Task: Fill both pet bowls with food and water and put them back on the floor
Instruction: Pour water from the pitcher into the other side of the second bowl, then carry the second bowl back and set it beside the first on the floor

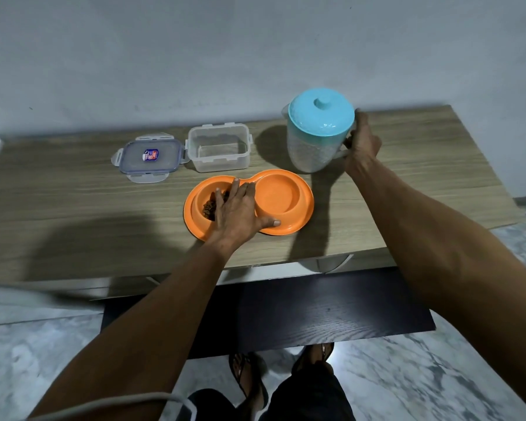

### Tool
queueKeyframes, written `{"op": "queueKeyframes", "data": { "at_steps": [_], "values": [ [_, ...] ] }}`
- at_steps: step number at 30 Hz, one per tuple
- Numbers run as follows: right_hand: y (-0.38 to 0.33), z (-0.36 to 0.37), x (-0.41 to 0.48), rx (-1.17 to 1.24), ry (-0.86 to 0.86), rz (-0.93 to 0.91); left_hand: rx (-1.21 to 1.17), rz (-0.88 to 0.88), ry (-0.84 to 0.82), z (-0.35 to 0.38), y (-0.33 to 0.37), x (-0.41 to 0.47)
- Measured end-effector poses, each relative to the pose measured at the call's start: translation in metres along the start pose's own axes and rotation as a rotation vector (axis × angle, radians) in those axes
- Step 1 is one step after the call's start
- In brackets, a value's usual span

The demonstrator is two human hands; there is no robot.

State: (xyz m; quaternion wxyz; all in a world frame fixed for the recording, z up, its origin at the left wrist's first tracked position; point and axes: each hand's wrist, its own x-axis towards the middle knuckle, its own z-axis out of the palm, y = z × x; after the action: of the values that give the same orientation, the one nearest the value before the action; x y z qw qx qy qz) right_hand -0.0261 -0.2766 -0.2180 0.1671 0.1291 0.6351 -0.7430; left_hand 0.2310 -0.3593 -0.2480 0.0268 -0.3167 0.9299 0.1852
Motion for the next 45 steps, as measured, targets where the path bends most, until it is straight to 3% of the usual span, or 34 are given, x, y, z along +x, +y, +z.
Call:
{"op": "queueKeyframes", "data": {
  "at_steps": [7, 11, 15, 20, 23, 30, 37, 45],
  "values": [
    [0.013, -0.022, -0.018, -0.088, 0.128, 0.036, -0.021, 0.008, -0.009, -0.002, -0.005, -0.003],
    [0.034, -0.031, -0.047, -0.219, 0.195, 0.065, -0.100, -0.111, 0.126, -0.012, -0.019, -0.011],
    [0.060, -0.029, -0.081, -0.509, 0.101, 0.038, -0.185, -0.348, 0.254, -0.019, -0.049, -0.017],
    [0.079, -0.025, -0.105, -0.871, -0.047, -0.016, -0.315, -0.648, 0.138, -0.018, -0.081, -0.021],
    [0.087, -0.024, -0.111, -0.983, -0.085, -0.030, -0.345, -0.660, 0.103, -0.015, -0.088, -0.022],
    [0.087, -0.038, -0.118, -0.955, -0.090, -0.027, -0.521, -0.729, 0.084, -0.009, -0.092, -0.017],
    [0.075, -0.086, -0.128, -0.903, -0.037, -0.038, -0.544, -0.711, 0.088, 0.009, -0.059, -0.028],
    [0.023, -0.192, -0.120, -0.785, 0.044, -0.059, -0.654, -0.603, 0.094, 0.010, 0.067, -0.048]
  ]
}}
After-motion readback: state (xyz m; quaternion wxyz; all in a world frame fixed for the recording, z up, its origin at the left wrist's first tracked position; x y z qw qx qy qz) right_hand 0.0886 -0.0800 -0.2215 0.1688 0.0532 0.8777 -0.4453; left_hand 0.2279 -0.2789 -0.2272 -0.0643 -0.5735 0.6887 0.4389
